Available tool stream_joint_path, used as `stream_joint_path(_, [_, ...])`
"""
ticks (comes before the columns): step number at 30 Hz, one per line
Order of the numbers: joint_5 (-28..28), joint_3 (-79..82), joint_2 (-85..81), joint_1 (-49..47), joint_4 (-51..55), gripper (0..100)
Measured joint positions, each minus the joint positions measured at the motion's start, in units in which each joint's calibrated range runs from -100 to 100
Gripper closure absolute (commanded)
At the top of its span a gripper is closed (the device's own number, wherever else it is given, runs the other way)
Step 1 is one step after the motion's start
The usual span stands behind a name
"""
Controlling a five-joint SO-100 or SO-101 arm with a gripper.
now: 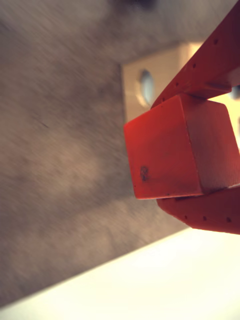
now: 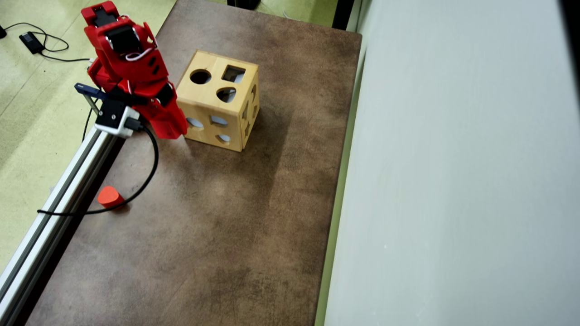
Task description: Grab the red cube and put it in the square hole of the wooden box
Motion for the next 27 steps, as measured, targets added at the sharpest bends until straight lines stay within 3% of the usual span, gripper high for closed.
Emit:
stream_joint_path(16, [-17.9, 5.8, -3.0, -30.1, 0.3, 98])
stream_joint_path(27, [-19.9, 12.3, -0.6, -32.3, 0.3, 98])
